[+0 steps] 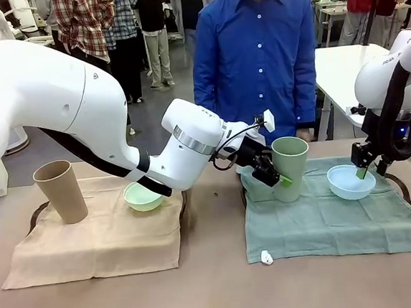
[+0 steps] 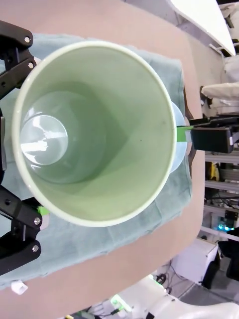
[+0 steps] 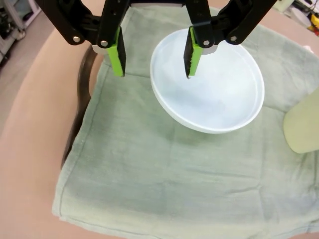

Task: Set up a tray with a mat and arrange the tableware.
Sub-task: Place the Picnic Bowl and Reusable plastic cup back onto the Handle tray in front of the human's position.

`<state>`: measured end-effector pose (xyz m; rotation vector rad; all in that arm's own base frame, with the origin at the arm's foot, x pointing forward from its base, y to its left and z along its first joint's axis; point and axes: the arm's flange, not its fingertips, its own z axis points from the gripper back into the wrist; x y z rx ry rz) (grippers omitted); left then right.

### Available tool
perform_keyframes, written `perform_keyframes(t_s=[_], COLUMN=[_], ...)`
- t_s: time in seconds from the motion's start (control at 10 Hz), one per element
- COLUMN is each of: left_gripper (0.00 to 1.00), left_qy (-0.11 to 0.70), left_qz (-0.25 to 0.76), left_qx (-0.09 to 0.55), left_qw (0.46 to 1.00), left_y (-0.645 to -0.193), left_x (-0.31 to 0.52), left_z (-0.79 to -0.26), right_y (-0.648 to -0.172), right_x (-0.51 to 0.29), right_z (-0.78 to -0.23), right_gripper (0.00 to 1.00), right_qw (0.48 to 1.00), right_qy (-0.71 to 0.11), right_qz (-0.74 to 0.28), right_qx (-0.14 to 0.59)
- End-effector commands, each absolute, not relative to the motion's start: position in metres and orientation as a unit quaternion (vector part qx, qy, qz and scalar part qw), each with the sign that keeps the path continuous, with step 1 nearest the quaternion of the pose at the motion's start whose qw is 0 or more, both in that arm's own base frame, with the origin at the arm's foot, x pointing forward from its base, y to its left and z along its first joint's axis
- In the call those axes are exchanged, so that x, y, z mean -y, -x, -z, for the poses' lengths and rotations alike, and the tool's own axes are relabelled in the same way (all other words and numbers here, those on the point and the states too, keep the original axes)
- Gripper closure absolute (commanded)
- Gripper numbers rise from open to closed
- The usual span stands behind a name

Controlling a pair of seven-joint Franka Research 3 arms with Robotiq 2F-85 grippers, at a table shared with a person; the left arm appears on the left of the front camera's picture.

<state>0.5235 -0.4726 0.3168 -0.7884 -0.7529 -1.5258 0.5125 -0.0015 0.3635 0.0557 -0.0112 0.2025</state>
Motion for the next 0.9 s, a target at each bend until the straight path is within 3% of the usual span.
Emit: perform_keyframes(t_s=[0.0,0.5,0.8], left_gripper=[0.00,0.00,0.00], left_qy=[0.322,0.256,0.169], left_qz=[0.645,0.613,0.573], left_qx=[0.288,0.181,0.071], left_qw=[0.630,0.725,0.799], left_y=[-0.516,-0.510,-0.485], left_x=[0.465,0.436,0.411], left_z=[-0.325,-0.338,-0.393], right_y=[-0.499,-0.443,-0.412], right_x=[0.002,0.028,0.047], right_z=[-0.386,-0.467,-0.509], right_gripper=[0.02,0.02,0.02], right_qw=[0.996,0.994,0.992], right_qy=[0.014,0.011,0.003], right_qz=[-0.092,-0.092,-0.096], right_qx=[-0.007,0.057,0.078])
